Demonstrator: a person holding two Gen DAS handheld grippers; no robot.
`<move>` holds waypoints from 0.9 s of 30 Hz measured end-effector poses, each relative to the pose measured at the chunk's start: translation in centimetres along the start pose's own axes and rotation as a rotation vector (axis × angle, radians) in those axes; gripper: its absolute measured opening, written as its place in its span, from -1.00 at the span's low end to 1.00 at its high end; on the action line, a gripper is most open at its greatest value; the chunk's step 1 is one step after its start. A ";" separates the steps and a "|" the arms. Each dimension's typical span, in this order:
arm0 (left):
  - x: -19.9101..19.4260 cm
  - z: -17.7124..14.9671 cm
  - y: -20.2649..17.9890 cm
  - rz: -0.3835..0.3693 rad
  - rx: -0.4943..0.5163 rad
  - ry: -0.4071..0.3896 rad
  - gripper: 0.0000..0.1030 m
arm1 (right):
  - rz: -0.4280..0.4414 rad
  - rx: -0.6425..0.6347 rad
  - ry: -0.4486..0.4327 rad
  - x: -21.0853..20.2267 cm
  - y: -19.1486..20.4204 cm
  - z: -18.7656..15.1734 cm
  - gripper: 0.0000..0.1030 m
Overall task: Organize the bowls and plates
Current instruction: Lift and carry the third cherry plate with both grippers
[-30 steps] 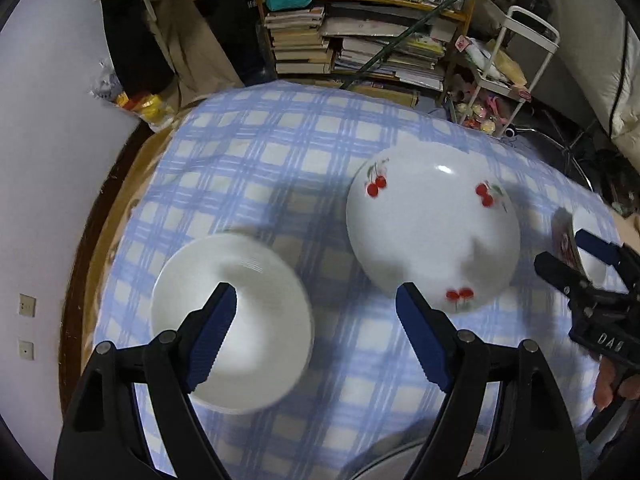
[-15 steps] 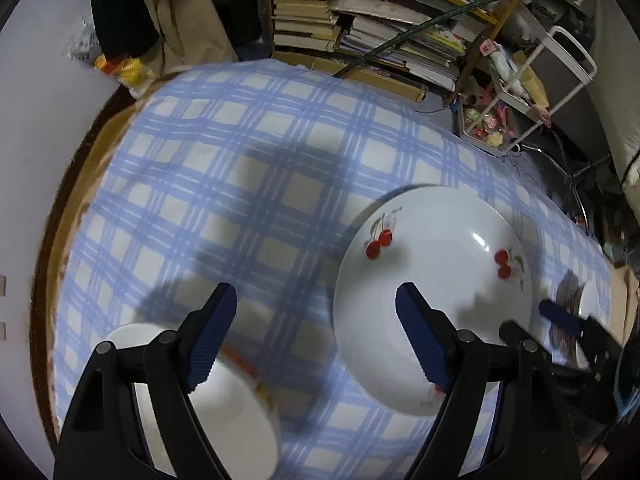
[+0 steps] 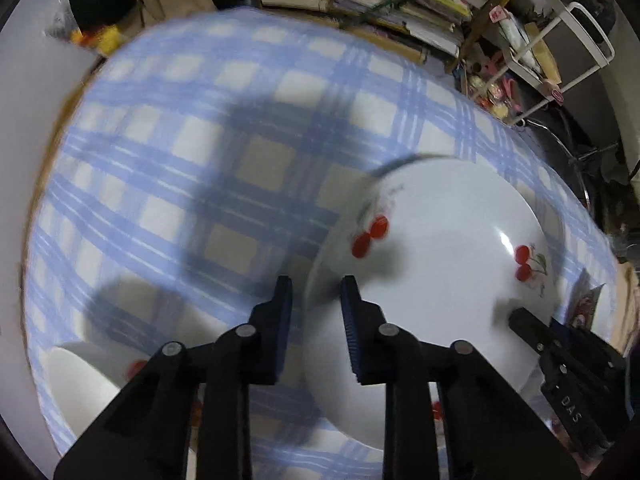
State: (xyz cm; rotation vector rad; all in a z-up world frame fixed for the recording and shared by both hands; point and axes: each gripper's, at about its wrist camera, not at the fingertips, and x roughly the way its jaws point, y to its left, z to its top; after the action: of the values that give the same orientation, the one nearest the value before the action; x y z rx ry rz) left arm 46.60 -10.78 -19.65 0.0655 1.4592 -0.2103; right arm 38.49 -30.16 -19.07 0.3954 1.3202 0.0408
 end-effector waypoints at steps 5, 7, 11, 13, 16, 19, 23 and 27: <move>-0.5 -0.7 -1.3 0.057 0.045 -0.007 -0.63 | -0.007 0.003 0.003 -0.5 -0.1 -0.1 -0.71; -0.9 -1.2 -1.5 0.058 0.046 0.007 -0.64 | -0.018 -0.008 0.001 -0.8 0.0 -0.3 -0.71; -1.8 -2.3 -1.8 0.025 0.047 0.028 -0.64 | -0.044 -0.010 -0.001 -1.7 -0.3 -0.9 -0.71; -2.7 -3.3 -2.2 0.033 0.065 0.018 -0.64 | -0.045 -0.015 -0.006 -2.5 -0.3 -1.4 -0.71; -3.6 -4.2 -2.7 0.042 0.072 0.006 -0.64 | -0.041 -0.031 -0.018 -3.5 -0.2 -2.3 -0.71; -4.4 -4.6 -3.0 0.033 0.058 -0.002 -0.64 | -0.033 -0.031 -0.032 -4.5 -0.2 -3.0 -0.71; -6.1 -5.7 -3.5 0.029 0.087 -0.019 -0.64 | -0.011 -0.018 -0.047 -6.1 -0.6 -4.3 -0.71; -7.5 -7.4 -3.3 0.007 0.082 -0.032 -0.64 | -0.017 -0.036 -0.063 -7.8 -0.2 -5.6 -0.71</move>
State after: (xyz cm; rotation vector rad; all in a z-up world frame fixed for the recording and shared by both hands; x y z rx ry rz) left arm 37.99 -11.94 -12.79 0.1331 1.4185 -0.2647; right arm 31.14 -30.84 -12.87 0.3527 1.2587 0.0375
